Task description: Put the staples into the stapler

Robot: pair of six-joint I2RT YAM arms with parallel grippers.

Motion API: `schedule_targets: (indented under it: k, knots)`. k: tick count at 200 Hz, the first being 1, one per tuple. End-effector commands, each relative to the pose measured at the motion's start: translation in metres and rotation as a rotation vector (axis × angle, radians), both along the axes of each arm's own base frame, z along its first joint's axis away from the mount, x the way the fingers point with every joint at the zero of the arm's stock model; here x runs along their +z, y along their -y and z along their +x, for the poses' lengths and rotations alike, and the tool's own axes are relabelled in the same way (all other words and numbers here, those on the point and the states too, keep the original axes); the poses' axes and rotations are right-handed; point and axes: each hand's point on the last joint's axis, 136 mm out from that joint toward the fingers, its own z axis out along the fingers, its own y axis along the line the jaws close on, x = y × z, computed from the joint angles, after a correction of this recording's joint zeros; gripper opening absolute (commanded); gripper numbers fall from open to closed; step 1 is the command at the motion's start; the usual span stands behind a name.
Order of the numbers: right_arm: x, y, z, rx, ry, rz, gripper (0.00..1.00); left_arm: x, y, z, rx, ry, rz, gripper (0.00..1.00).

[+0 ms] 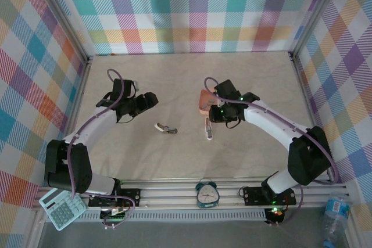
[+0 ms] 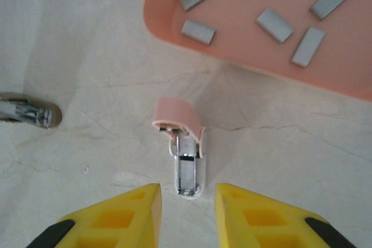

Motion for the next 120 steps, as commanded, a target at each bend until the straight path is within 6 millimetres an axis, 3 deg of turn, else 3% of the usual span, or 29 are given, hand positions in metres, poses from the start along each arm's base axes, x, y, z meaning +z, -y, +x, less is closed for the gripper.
schedule_targets:
  k: [1,33,61,120]
  knots:
    - [0.015,0.004,0.007,0.024,-0.029,0.012,0.31,0.010,0.002,0.006,-0.024,0.003,0.011,0.76]
    - [0.014,0.014,0.026,-0.015,-0.120,-0.001,0.32,-0.001,-0.001,0.011,-0.009,-0.045,0.045,0.76]
    - [0.011,0.012,0.046,-0.033,-0.185,-0.015,0.33,-0.007,-0.002,0.021,0.009,-0.092,0.054,0.76]
    - [-0.026,0.031,0.084,-0.226,-0.368,-0.061,0.34,-0.016,0.001,0.041,0.032,-0.188,0.060,0.76]
